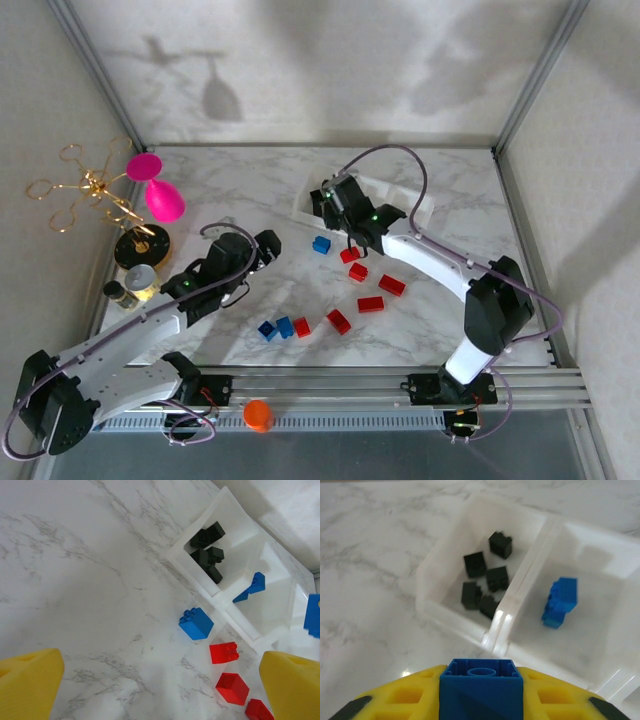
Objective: Sort the legos into containers by color
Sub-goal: Place the lego in the container.
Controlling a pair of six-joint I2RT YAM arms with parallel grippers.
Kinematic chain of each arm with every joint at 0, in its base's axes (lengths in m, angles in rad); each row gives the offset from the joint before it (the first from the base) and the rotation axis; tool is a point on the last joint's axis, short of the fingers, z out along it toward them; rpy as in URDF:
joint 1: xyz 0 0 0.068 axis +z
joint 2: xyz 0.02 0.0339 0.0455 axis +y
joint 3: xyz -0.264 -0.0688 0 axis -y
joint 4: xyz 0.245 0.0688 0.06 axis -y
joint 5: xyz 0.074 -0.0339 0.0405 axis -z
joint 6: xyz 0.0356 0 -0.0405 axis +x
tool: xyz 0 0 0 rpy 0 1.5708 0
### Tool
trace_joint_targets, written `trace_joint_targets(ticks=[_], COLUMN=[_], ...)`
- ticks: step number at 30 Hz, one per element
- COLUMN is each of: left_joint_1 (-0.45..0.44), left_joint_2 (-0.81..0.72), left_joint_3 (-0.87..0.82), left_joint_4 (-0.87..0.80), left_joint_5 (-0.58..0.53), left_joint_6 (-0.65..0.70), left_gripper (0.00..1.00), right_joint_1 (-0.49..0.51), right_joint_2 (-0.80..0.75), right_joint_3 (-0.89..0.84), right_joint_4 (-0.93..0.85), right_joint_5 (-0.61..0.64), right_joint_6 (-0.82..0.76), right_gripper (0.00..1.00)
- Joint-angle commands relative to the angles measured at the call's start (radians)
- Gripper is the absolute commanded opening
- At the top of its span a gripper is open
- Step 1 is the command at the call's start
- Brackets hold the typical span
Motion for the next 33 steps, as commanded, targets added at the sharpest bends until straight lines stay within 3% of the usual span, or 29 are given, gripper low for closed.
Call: trace_joint_targets(ticks=[1, 7, 24, 28, 33], left_joint_1=[0.008, 0.008, 0.008, 0.008, 0.008], left_joint_2=[0.032, 0.093, 0.201, 0.222, 0.223], left_joint_3=[0.042, 0.063, 0.101, 0.11, 0.114], left_joint_4=[0.046, 0.072, 0.117, 0.118, 0.11], left_joint_5=[0.028, 0.049, 0.087, 0.093, 0.09], left_joint_6=[0.037, 0.05, 0.065, 0.064, 0.066], left_gripper=[0.99, 1.0, 1.0, 1.0, 1.0], right_joint_1=[-0.033, -0.11, -0.3, -0.312, -0.319], right_joint_2=[0.043, 0.115, 0.338, 0.371, 0.369], right_joint_3=[0.042, 0.101, 0.219, 0.237, 0.226], right_joint_4=[-0.002, -0.011, 0.011, 0.005, 0.013], right_joint_5=[0.056, 0.103, 0.015, 0.009, 0.003], right_joint_6=[0.018, 0.035, -0.038, -0.047, -0.045], right_gripper=[0.14, 0.15, 0.17, 0.21, 0.33])
